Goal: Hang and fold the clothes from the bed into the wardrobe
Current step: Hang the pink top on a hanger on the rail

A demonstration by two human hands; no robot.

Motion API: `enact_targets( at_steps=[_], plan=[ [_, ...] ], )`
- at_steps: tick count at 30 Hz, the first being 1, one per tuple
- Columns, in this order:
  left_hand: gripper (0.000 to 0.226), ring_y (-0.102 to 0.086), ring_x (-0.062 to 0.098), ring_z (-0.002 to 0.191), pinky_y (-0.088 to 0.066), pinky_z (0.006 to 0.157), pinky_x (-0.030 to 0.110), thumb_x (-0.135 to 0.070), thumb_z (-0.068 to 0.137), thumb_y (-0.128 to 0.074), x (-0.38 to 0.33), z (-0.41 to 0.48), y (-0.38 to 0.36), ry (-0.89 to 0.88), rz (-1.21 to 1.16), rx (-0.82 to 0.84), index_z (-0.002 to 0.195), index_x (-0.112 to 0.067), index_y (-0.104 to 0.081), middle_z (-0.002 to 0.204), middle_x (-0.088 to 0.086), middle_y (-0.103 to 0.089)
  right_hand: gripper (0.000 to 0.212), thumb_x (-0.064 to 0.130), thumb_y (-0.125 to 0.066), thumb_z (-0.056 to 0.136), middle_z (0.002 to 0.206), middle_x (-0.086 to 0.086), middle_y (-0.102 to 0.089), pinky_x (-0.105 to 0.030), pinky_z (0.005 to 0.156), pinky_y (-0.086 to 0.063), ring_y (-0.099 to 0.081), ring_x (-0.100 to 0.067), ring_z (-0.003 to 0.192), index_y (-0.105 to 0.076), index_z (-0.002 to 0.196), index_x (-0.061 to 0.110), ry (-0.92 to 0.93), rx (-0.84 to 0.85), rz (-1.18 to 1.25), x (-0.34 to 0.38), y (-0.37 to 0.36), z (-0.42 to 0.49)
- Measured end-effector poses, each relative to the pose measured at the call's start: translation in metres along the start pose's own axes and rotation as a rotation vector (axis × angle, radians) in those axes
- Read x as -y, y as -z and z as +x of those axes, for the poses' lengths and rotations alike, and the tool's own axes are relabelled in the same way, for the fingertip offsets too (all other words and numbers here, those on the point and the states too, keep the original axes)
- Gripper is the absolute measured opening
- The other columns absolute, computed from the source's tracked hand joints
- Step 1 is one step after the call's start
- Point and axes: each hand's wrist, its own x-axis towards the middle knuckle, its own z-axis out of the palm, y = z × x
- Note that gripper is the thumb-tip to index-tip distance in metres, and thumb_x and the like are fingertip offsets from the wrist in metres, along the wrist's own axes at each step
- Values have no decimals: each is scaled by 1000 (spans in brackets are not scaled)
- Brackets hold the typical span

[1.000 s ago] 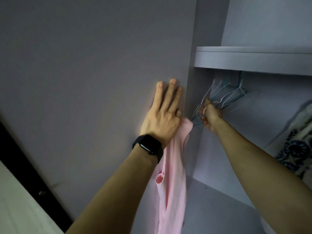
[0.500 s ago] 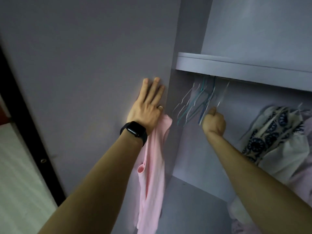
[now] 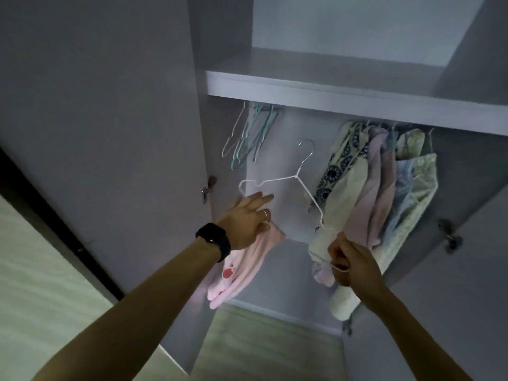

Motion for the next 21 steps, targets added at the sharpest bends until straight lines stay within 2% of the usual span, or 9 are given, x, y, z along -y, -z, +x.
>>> enact_targets(
  at_steps=[2, 3, 5, 7, 9, 11, 14, 18, 21],
  plan=[
    [28, -13, 16, 153, -10, 122, 51, -35, 104, -43, -25, 0, -16, -100, 40, 62, 122, -23, -62, 161, -9, -30, 50, 46, -43, 97, 47, 3, -22, -14, 41, -19, -16, -9, 37, -47, 54, 21, -46, 73, 136, -7, 27, -27],
    [26, -25, 16, 149, -12, 122, 52, -33, 105, -42, -35, -1, -21, -125, 34, 91, 119, -23, -61, 152, -8, -46, 49, 47, -42, 96, 47, 2, -22, -15, 42, -17, -16, -9, 37, -47, 56, 19, -62, 90, 169, -12, 38, -36],
    [19, -58, 20, 108, -29, 113, 50, -28, 105, -40, -53, -3, -26, -115, -86, 119, 107, -21, -57, 108, -4, -68, 48, 49, -44, 96, 50, 1, -21, -18, 43, -15, -15, -10, 40, -45, 59, 18, -83, 77, 168, -22, 58, -48],
    [18, -55, 25, 78, -44, 89, 44, -24, 105, -40, -64, -4, -30, -143, -100, 71, 102, -16, -55, 84, 3, -66, 48, 53, -47, 93, 52, 0, -23, -21, 44, -20, -19, -12, 42, -46, 59, 19, -96, 53, 127, -32, 71, -54],
    [17, -57, 29, 78, -46, 75, 43, -20, 105, -41, -74, -2, -33, -178, -51, 29, 104, -11, -56, 85, 8, -66, 51, 58, -45, 91, 53, -4, -38, -26, 49, -34, -36, -17, 46, -54, 61, 18, -115, 16, -24, -44, 83, -55],
    [15, -55, 26, 83, -47, 76, 43, -15, 104, -41, -82, -1, -36, -192, -20, 55, 106, -11, -56, 90, 7, -65, 54, 65, -41, 94, 75, 5, -67, -27, 69, -48, -62, -11, 71, -70, 76, 24, -129, -37, -273, -53, 92, -53],
    [17, -56, 26, 85, -48, 75, 41, -7, 100, -46, -98, 0, -36, -266, 67, 73, 110, -11, -59, 93, 6, -66, 55, 77, -50, 80, 111, 18, -71, -28, 90, -48, -65, -4, 107, -76, 102, 33, -199, 83, -339, -53, 113, -49],
    [42, -61, 21, 67, -51, 55, 29, 8, 67, -63, -120, -6, -34, -496, 257, -109, 103, -11, -73, 77, -1, -67, 78, 84, -62, 57, 113, 15, -74, -34, 92, -48, -71, -8, 103, -72, 117, 36, -348, 458, -467, -30, 138, -39],
    [36, -59, 13, 68, -51, 59, 25, -3, 68, -77, -147, -7, -41, -584, 317, -30, 100, -20, -76, 82, -8, -67, 66, 74, -64, 71, 111, 9, -75, -34, 94, -49, -71, -12, 104, -70, 120, 29, -258, 591, -522, -12, 131, -28]
  ],
)
